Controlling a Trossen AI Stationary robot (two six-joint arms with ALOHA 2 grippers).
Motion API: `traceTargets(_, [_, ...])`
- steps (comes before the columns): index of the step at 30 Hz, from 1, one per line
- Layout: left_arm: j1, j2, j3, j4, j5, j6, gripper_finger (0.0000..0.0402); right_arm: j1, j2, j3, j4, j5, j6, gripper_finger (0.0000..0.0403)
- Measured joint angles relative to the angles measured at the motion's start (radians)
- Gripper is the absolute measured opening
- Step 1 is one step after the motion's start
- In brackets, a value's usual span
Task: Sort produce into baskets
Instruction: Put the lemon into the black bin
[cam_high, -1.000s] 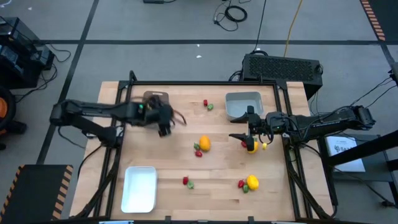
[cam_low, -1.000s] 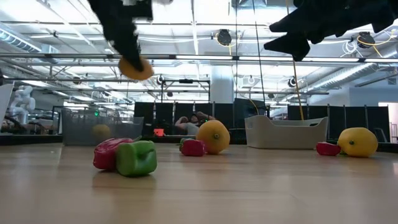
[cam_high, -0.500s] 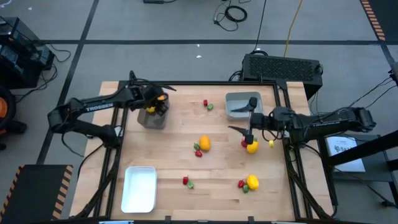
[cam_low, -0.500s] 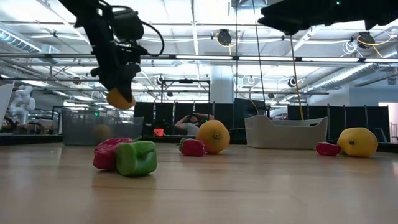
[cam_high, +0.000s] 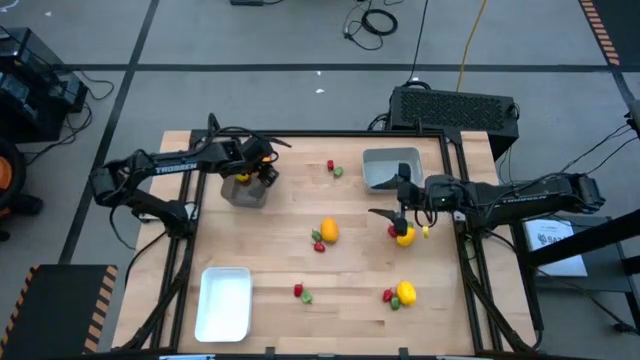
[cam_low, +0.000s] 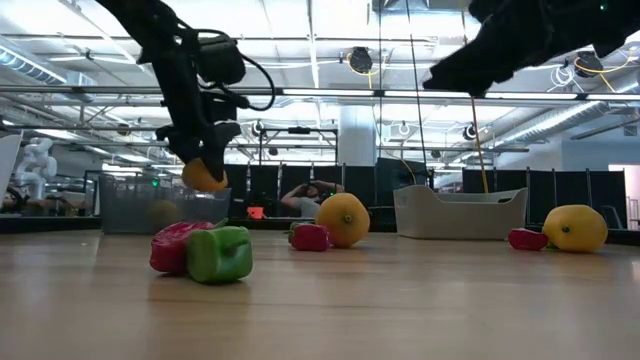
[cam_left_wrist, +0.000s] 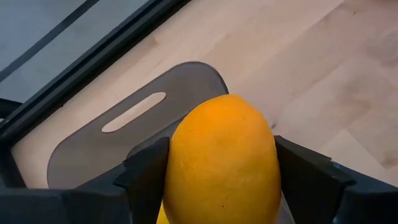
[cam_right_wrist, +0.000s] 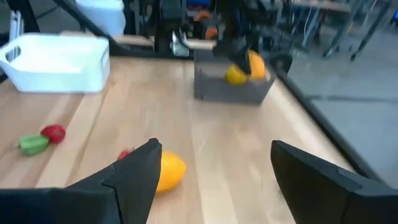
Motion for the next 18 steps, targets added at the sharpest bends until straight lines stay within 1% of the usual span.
traceTargets(4, [0.0, 0.007, 0.0, 0.0, 0.004, 0.021, 0.0271, 0.0, 0.0, 0.0, -0.052, 0.013, 0.016, 0.029])
traceTargets(9, [0.0, 0.007, 0.0, 0.042, 0.004, 0.02, 0.0272, 0.0, 0.0, 0.0, -0.045, 0.101, 0.012, 0.029])
traceTargets(14, [0.001, 0.007, 0.001, 0.11, 0.005, 0.02, 0.0272, 0.0, 0.0, 0.0, -0.045, 0.105, 0.025, 0.029])
traceTargets(18, [0.002, 0.007, 0.001, 0.114, 0.005, 0.048, 0.0272, 0.0, 0.0, 0.0, -0.042, 0.105, 0.027, 0.029])
